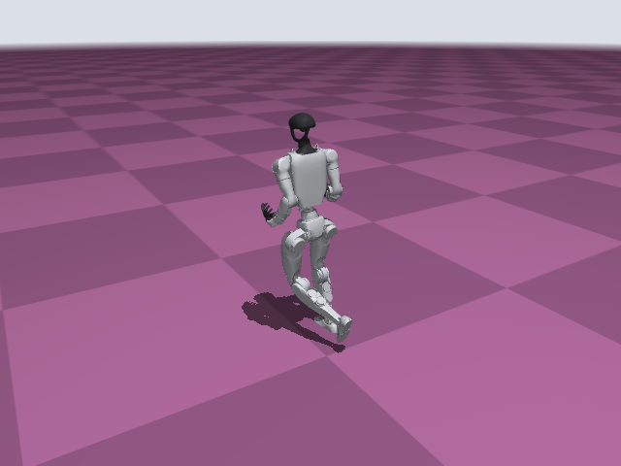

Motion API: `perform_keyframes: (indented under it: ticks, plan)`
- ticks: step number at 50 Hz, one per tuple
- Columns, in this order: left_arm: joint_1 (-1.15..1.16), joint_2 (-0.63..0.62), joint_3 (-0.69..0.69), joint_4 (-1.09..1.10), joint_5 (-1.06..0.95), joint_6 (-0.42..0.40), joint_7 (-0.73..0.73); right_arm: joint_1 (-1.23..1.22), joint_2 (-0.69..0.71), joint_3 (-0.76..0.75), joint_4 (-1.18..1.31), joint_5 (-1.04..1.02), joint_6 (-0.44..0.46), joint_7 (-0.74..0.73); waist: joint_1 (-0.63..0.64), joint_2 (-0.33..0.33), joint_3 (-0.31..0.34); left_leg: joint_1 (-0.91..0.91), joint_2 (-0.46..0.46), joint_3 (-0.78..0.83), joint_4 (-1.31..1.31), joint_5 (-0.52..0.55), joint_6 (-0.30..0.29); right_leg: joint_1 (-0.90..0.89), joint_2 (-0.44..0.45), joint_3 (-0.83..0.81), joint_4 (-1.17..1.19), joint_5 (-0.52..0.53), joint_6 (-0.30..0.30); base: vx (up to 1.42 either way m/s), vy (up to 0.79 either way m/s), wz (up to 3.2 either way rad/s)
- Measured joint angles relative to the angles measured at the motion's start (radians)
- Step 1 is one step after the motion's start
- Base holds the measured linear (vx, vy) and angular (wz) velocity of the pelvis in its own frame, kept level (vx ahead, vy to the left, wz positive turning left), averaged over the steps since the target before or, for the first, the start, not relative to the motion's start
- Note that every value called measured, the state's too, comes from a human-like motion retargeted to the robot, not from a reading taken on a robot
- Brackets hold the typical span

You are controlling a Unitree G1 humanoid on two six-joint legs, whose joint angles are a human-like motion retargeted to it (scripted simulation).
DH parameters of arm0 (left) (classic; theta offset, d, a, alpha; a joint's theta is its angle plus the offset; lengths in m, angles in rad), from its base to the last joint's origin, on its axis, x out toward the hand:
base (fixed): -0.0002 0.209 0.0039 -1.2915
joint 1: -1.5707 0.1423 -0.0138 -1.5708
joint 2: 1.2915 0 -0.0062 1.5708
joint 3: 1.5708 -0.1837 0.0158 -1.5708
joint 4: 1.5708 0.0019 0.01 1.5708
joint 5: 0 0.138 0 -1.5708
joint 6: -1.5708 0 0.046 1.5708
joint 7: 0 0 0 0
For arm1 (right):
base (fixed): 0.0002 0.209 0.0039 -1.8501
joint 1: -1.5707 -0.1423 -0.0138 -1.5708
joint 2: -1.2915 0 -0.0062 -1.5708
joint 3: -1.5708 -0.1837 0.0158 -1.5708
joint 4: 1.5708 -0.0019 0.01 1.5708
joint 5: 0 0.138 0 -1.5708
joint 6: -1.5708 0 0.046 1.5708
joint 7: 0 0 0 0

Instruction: Walk run

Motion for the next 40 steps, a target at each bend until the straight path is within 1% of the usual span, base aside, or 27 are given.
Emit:
perform_keyframes:
  ticks: [2,3,5,6,7,8,10,12,13,14,15,16,17,18,20,22,23,25,28,30,32,33,35,37,38,39,40]
  plan:
    - [0.081,-0.016,0.026,0.006,-0.074,0.004,-0.012,-0.032,-0.005,0.073,-0.052,0.027,-0.02,-0.003,0.07,-0.025,-0.007,-0.12,0.004,0.055,-0.146,-0.092,0.002,0.117,0.057,0.036,-0.084,0.117,-0.017,2.49,-0.22,-0.82]
    - [0.105,-0.013,0.049,0.004,-0.082,-0.009,-0.008,-0.036,-0.022,0.099,-0.087,0.033,-0.029,-0.008,0.099,-0.039,0.004,-0.174,-0.002,0.058,-0.245,-0.107,-0.015,0.179,0.044,-0.017,-0.147,0.254,-0.005,2.52,-0.24,-0.18]
    - [0.132,-0.001,0.092,-0.003,-0.087,-0.041,0.015,-0.033,-0.059,0.153,-0.154,0.012,-0.032,0.003,0.189,-0.083,0.03,-0.244,-0.003,0.11,-0.498,-0.129,-0.048,0.306,0.003,-0.096,-0.257,0.603,0.042,1.57,-0.31,-0.32]
    - [0.141,0.006,0.097,-0.012,-0.094,-0.049,0.03,-0.022,-0.077,0.174,-0.178,-0.018,-0.022,0.026,0.225,-0.097,0.046,-0.241,-0.011,0.116,-0.653,-0.132,-0.068,0.362,0.005,-0.106,-0.271,0.736,0.075,1.71,-0.36,-0.22]
    - [0.147,0.011,0.099,-0.021,-0.103,-0.052,0.045,-0.007,-0.095,0.192,-0.204,-0.055,-0.008,0.053,0.256,-0.113,0.068,-0.229,-0.029,0.111,-0.799,-0.137,-0.083,0.412,-0.008,-0.135,-0.247,0.825,0.108,2.52,-0.37,0.24]
    - [0.146,0.015,0.093,-0.034,-0.116,-0.048,0.059,0.015,-0.111,0.206,-0.232,-0.107,0.016,0.086,0.275,-0.132,0.101,-0.2,-0.066,0.082,-0.925,-0.144,-0.089,0.45,-0.051,-0.202,-0.146,0.825,0.143,2.41,-0.38,0.57]
    - [0.127,0.027,0.08,-0.072,-0.136,-0.043,0.077,0.045,-0.132,0.225,-0.277,-0.204,0.049,0.135,0.28,-0.153,0.149,-0.164,-0.112,0.014,-1.109,-0.169,-0.12,0.496,-0.045,-0.158,0.005,0.825,0.169,1.9,-0.42,1.0]
    - [0.086,0.051,0.062,-0.128,-0.132,-0.044,0.1,0.053,-0.133,0.254,-0.308,-0.289,0.058,0.129,0.252,-0.118,0.178,-0.136,-0.054,-0.031,-1.175,-0.193,-0.139,0.55,0.018,-0.231,0.035,0.825,0.116,2.11,-0.51,0.75]
    - [0.065,0.061,0.054,-0.156,-0.12,-0.052,0.112,0.055,-0.131,0.28,-0.309,-0.323,0.054,0.111,0.265,-0.083,0.192,-0.128,0.013,-0.026,-1.162,-0.213,-0.172,0.584,0.044,-0.277,0.053,0.825,0.076,2.28,-0.53,-0.2]
    - [0.039,0.072,0.04,-0.182,-0.106,-0.061,0.125,0.062,-0.128,0.304,-0.304,-0.352,0.05,0.094,0.275,-0.048,0.203,-0.125,0.082,-0.006,-1.119,-0.138,-0.134,0.606,0.069,-0.307,0.08,0.808,0.044,2.03,-0.46,-0.59]
    - [0.011,0.083,0.024,-0.207,-0.093,-0.07,0.138,0.071,-0.124,0.326,-0.295,-0.379,0.045,0.077,0.283,-0.011,0.211,-0.123,0.152,0.022,-1.06,-0.016,-0.06,0.622,0.094,-0.329,0.112,0.782,0.014,2.12,-0.93,0.0]
    - [-0.017,0.096,0.002,-0.223,-0.089,-0.076,0.148,0.095,-0.115,0.331,-0.272,-0.403,0.035,0.088,0.238,-0.037,0.187,-0.176,0.113,-0.023,-0.87,-0.132,0.031,0.583,0.091,-0.406,0.166,0.73,-0.059,2.51,-1.08,0.64]
    - [-0.042,0.104,-0.034,-0.229,-0.089,-0.088,0.161,0.141,-0.102,0.321,-0.237,-0.425,0.023,0.111,0.204,-0.048,0.149,-0.218,0.088,-0.092,-0.711,-0.229,0.091,0.534,0.084,-0.465,0.245,0.664,-0.111,3.16,-0.46,1.44]
    - [-0.059,0.104,-0.097,-0.213,-0.098,-0.11,0.18,0.232,-0.085,0.282,-0.18,-0.443,0.006,0.157,0.193,-0.027,0.085,-0.241,0.09,-0.211,-0.613,-0.287,0.091,0.463,0.073,-0.488,0.376,0.57,-0.12,2.78,0.26,1.12]
    - [-0.201,0.069,0.049,-0.154,-0.172,-0.024,0.102,0.285,-0.069,0.307,-0.044,-0.436,0.043,0.18,0.143,-0.005,0.018,-0.27,0.152,-0.129,-0.433,-0.435,0.091,0.21,0.109,-0.333,0.539,0.426,-0.121,1.8,0.08,-0.07]
    - [-0.264,-0.002,-0.009,-0.172,-0.225,-0.014,0.115,0.321,-0.066,0.315,0.029,-0.305,0.059,0.233,0.146,-0.001,-0.012,-0.144,0.131,-0.084,-0.483,-0.474,0.091,0.094,0.122,-0.219,0.436,0.377,-0.088,1.89,-0.16,0.21]
    - [-0.266,-0.027,-0.065,-0.202,-0.25,-0.029,0.14,0.352,-0.088,0.292,0.043,-0.213,0.066,0.268,0.105,-0.004,-0.019,-0.059,0.073,-0.105,-0.555,-0.44,0.091,0.059,0.086,-0.195,0.355,0.352,-0.049,2.06,0.11,2.01]
    - [-0.283,-0.029,-0.107,-0.269,-0.292,-0.05,0.188,0.393,-0.111,0.231,0.043,-0.165,0.074,0.277,0.017,-0.011,-0.002,0.085,-0.037,-0.13,-0.709,-0.276,0.083,-0.012,-0.022,-0.161,0.188,0.309,-0.003,1.56,0.11,2.42]
    - [-0.321,0.023,-0.125,-0.323,-0.291,-0.064,0.21,0.419,-0.13,0.137,0.009,-0.21,0.051,0.227,-0.087,-0.025,0.031,0.28,-0.074,-0.174,-0.87,0.004,-0.01,-0.064,-0.062,-0.07,-0.137,0.295,0.061,1.57,-0.33,1.64]
    - [-0.337,0.073,-0.131,-0.349,-0.274,-0.049,0.2,0.432,-0.143,0.088,-0.016,-0.245,0.019,0.167,-0.135,-0.027,0.048,0.404,-0.081,-0.186,-0.951,0.179,-0.059,-0.077,-0.067,0.02,-0.312,0.244,0.143,1.35,-0.32,1.18]
    - [-0.338,0.119,-0.138,-0.366,-0.237,-0.022,0.179,0.442,-0.141,0.056,-0.048,-0.284,-0.005,0.094,-0.165,-0.021,0.064,0.501,-0.059,-0.17,-0.962,0.309,-0.112,-0.085,-0.119,0.005,-0.401,0.187,0.266,1.76,-0.55,0.98]
    - [-0.336,0.142,-0.148,-0.374,-0.217,-0.007,0.167,0.445,-0.138,0.046,-0.067,-0.3,-0.013,0.057,-0.18,-0.023,0.07,0.535,-0.052,-0.173,-0.938,0.366,-0.139,-0.083,-0.152,-0.03,-0.41,0.186,0.274,2.02,-0.7,1.2]
    - [-0.333,0.188,-0.185,-0.392,-0.183,0.02,0.151,0.441,-0.121,0.036,-0.108,-0.319,-0.018,-0.012,-0.202,-0.064,0.082,0.569,-0.065,-0.182,-0.811,0.447,-0.181,-0.063,-0.203,-0.055,-0.353,0.364,0.251,1.81,-0.66,1.03]
    - [-0.303,0.233,-0.194,-0.4,-0.163,0.052,0.12,0.438,-0.097,0.083,-0.141,-0.294,-0.02,-0.046,-0.164,-0.062,0.041,0.49,-0.051,-0.13,-0.592,0.466,-0.18,-0.093,-0.142,-0.052,-0.174,0.302,0.104,1.78,-0.8,0.03]
    - [-0.265,0.231,-0.174,-0.387,-0.142,0.069,0.068,0.433,-0.081,0.134,-0.142,-0.268,-0.025,-0.06,-0.168,-0.039,0.032,0.447,-0.017,-0.101,-0.47,0.4,-0.118,-0.1,-0.033,0.082,-0.06,0.193,0.072,1.89,-0.9,0.82]
    - [-0.25,0.214,-0.158,-0.347,-0.112,0.094,0.002,0.396,-0.037,0.118,-0.119,-0.208,-0.016,-0.029,-0.162,-0.022,0.019,0.363,0.013,-0.138,-0.344,0.31,-0.082,-0.082,-0.048,0.007,-0.03,0.153,0.058,1.55,-0.73,1.86]
    - [-0.245,0.191,-0.144,-0.292,-0.079,0.121,-0.07,0.344,0.021,0.069,-0.083,-0.133,0.001,0.024,-0.15,-0.008,0.003,0.257,0.042,-0.207,-0.217,0.209,-0.06,-0.053,-0.127,-0.174,-0.043,0.147,0.053,1.05,-0.39,1.21]
